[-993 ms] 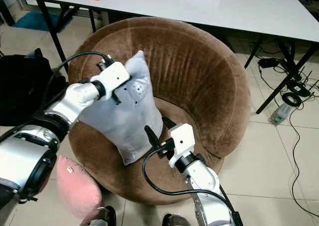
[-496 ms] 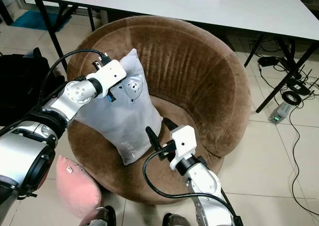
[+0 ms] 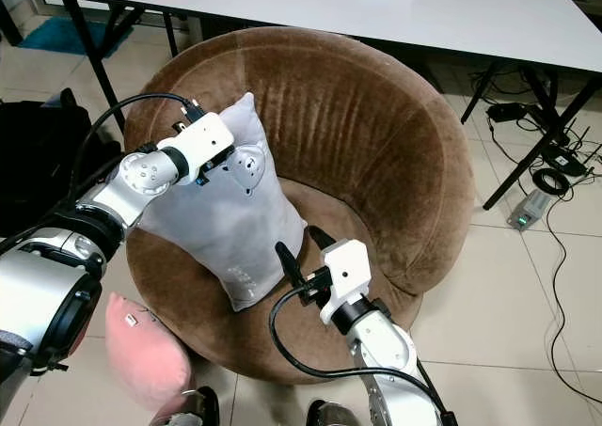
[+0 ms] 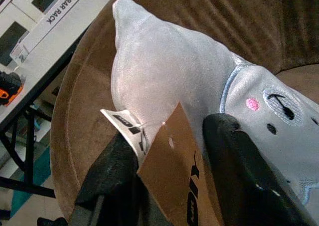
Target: Move the pillow to the sofa from floor
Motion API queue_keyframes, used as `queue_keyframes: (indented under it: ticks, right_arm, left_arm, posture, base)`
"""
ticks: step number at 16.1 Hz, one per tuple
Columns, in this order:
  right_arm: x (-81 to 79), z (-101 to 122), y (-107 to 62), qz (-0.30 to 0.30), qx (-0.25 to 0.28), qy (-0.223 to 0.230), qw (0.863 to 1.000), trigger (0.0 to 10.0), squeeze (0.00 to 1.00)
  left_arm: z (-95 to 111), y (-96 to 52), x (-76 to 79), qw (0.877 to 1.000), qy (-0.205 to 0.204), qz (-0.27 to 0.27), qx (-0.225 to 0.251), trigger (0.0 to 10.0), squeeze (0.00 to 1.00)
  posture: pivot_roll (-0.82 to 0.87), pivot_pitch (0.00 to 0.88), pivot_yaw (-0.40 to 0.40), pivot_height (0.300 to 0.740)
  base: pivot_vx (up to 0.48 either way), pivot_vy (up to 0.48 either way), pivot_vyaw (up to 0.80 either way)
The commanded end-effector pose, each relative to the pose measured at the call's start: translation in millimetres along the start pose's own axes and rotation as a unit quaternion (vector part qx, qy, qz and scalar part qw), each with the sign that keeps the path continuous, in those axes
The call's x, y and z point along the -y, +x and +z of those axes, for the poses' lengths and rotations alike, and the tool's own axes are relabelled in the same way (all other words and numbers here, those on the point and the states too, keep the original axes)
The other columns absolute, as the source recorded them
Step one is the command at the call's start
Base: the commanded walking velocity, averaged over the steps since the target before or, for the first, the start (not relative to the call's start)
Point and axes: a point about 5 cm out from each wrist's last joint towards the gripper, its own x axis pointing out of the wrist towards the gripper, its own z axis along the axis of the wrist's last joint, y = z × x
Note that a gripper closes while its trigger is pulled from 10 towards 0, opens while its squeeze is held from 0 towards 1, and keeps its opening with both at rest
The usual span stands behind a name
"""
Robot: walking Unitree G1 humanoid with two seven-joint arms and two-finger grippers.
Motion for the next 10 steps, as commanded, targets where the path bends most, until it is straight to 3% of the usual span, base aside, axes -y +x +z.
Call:
queue_keyframes:
  ticks: [1, 6, 7, 8, 10]
  right_arm:
    - [-0.3, 1, -1.9, -0.004, -0.002, -0.002, 1.000, 10.0, 0.00]
    - [-0.9, 0, -3.2, -0.005, -0.007, 0.000, 1.000, 10.0, 0.00]
    - [-1.0, -1, -3.4, -0.005, -0.007, 0.000, 1.000, 10.0, 0.00]
    - [-1.4, -1, -4.5, -0.005, -0.009, 0.001, 1.000, 10.0, 0.00]
    - [-1.5, -1, -6.3, -0.004, -0.011, 0.001, 1.000, 10.0, 0.00]
  left_arm:
    - [0, 0.2, -3.2, 1.000, 0.010, 0.006, -0.010, 10.0, 1.00]
    - [-10, -1.9, -2.3, 0.999, -0.002, 0.007, -0.035, 10.0, 1.00]
    - [-12, -2.5, -1.7, 0.999, 0.000, 0.006, -0.045, 10.0, 1.00]
    - [-19, -4.4, -1.0, 0.998, -0.005, 0.013, -0.061, 10.0, 0.00]
    - [-29, -7.9, -0.4, 0.997, -0.012, 0.024, -0.077, 10.0, 0.00]
  posture:
    - [-0.07, 0.155, -0.021, 0.740]
    - [-0.07, 0.162, -0.019, 0.740]
    - [-0.08, 0.164, -0.020, 0.740]
    - [-0.08, 0.169, -0.020, 0.740]
    - [-0.08, 0.177, -0.024, 0.740]
  base:
    - [0.000, 0.000, 0.00]
    - [0.000, 0.000, 0.00]
    - [0.262, -0.398, 0.00]
    - [0.458, 0.000, 0.00]
    - [0.465, 0.000, 0.00]
